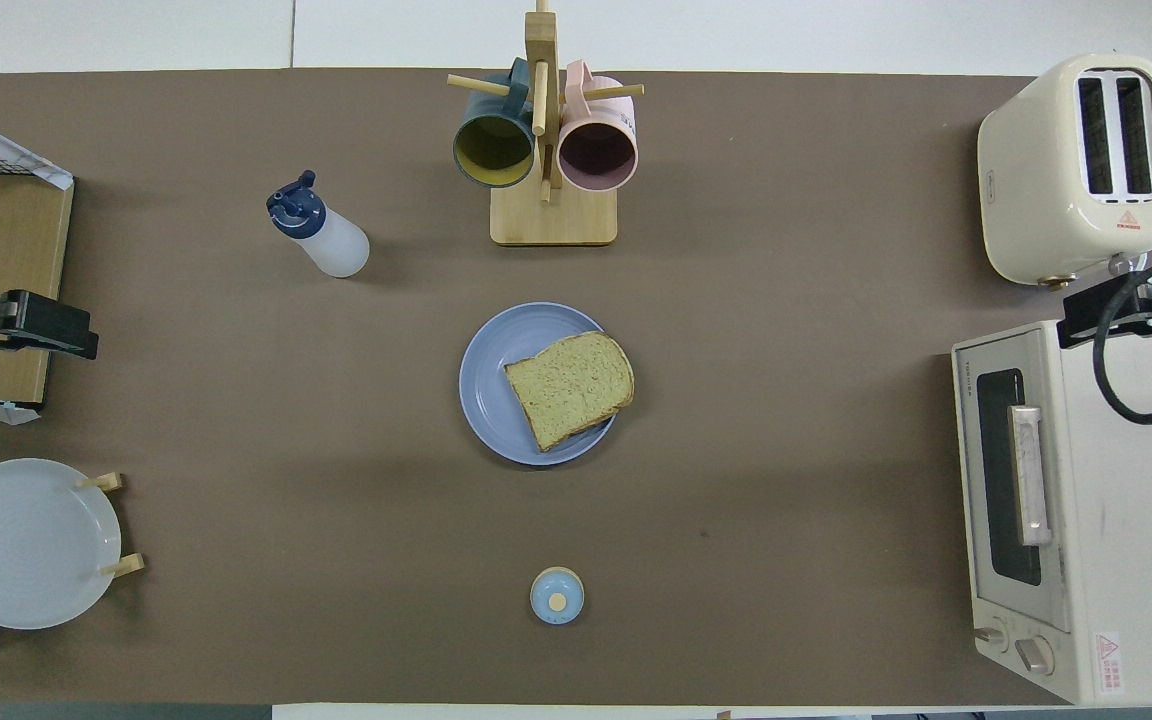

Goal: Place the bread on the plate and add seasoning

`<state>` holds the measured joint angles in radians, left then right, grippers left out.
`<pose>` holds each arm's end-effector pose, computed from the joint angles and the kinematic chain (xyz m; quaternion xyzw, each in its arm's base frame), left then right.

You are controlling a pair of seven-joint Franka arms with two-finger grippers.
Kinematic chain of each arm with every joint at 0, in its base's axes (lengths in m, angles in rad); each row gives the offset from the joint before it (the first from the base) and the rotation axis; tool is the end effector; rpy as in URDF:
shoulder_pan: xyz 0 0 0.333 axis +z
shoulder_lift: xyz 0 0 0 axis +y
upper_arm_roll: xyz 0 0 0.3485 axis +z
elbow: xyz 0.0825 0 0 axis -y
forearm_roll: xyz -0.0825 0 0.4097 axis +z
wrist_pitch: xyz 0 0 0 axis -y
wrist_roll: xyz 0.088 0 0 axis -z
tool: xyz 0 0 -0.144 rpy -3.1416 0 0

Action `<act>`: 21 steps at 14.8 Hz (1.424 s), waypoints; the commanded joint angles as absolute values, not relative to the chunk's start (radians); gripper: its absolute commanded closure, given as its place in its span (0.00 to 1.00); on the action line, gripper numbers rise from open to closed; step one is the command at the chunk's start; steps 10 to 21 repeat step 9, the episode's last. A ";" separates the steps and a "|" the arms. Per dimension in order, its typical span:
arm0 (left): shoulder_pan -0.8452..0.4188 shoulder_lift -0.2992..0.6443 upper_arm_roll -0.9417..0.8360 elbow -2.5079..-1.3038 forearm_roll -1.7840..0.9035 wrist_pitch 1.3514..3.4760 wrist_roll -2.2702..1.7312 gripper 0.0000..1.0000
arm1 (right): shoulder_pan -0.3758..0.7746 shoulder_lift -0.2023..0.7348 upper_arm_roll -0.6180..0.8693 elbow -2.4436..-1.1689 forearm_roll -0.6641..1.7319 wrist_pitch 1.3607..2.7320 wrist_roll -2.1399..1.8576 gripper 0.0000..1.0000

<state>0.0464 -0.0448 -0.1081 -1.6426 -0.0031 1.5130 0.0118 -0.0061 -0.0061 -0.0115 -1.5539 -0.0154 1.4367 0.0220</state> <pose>0.5530 -0.0359 0.6052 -0.9984 0.0366 0.0425 0.0019 0.5594 -0.0122 0.6210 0.9982 -0.0204 -0.0555 0.0078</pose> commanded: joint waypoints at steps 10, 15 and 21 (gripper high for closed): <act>0.006 -0.031 -0.074 -1.577 -0.015 1.476 0.021 0.00 | -0.014 -0.018 -0.011 -1.572 0.005 1.445 0.011 0.00; 0.006 -0.031 -0.074 -1.577 -0.015 1.476 0.021 0.00 | -0.014 -0.018 -0.011 -1.572 0.005 1.445 0.011 0.00; 0.006 -0.031 -0.074 -1.577 -0.015 1.476 0.021 0.00 | -0.014 -0.018 -0.011 -1.572 0.005 1.445 0.011 0.00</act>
